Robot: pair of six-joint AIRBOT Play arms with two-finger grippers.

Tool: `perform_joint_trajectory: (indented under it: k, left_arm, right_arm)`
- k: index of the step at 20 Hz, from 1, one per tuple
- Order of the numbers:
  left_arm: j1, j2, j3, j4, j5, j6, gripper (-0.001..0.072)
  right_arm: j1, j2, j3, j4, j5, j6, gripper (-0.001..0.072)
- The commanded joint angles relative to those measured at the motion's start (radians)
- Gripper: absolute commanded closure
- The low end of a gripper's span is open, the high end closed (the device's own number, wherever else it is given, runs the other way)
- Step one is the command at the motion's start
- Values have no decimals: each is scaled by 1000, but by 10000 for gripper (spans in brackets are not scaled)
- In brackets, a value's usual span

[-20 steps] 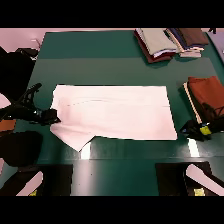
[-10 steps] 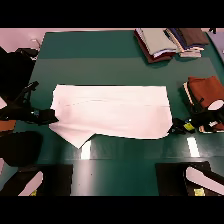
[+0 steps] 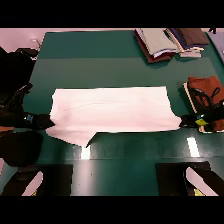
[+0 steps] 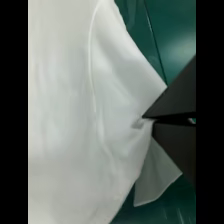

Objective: Fold the shirts.

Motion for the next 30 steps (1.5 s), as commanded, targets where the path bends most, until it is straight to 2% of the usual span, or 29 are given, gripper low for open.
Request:
perform_joint_trajectory:
  k: [1, 5, 10, 14, 17, 18, 19, 20, 22, 23, 25, 26, 27, 30]
  left_arm:
    - [0, -62, 1, 2, 157, 6, 681]
    - [1, -241, 39, 13, 373, 31, 680]
    - [1, -459, 132, 24, 558, 32, 679]
    - [1, -565, 207, 24, 648, 32, 679]
    - [0, -583, 225, 19, 713, 31, 677]
    - [1, -583, 235, 19, 711, 30, 628]
    - [1, -583, 250, 18, 703, 27, 335]
    - [1, -582, 274, 17, 677, 26, 121]
    - [1, -582, 343, 21, 578, 31, 232]
    - [0, -582, 372, 21, 534, 32, 317]
    - [0, -582, 408, 20, 471, 32, 518]
    - [0, -583, 409, 13, 463, 31, 653]
    - [-2, -583, 408, 2, 459, 31, 679]
    - [-51, -583, 407, -5, 457, 31, 679]
  right_arm:
    - [3, -63, 127, -21, -37, 16, 695]
    - [42, -276, 300, -21, -70, 20, 695]
    - [128, -529, 513, -10, -121, 71, 695]
    - [130, -689, 676, 129, -121, 75, 695]
    - [139, -759, 752, 137, -115, 76, 682]
    - [138, -771, 766, 137, -122, 76, 507]
    - [135, -775, 775, 137, -125, 76, 319]
    - [126, -769, 774, 137, -129, 74, 293]
    - [93, -749, 764, 139, -101, 38, 292]
    - [71, -731, 741, 139, -89, 23, 293]
    - [4, -695, 665, 195, -79, -23, 292]
    - [-33, -687, 623, 235, -79, -31, 242]
    - [-75, -689, 582, 275, -74, -34, 174]
    - [-160, -735, 477, 391, -68, -68, 159]
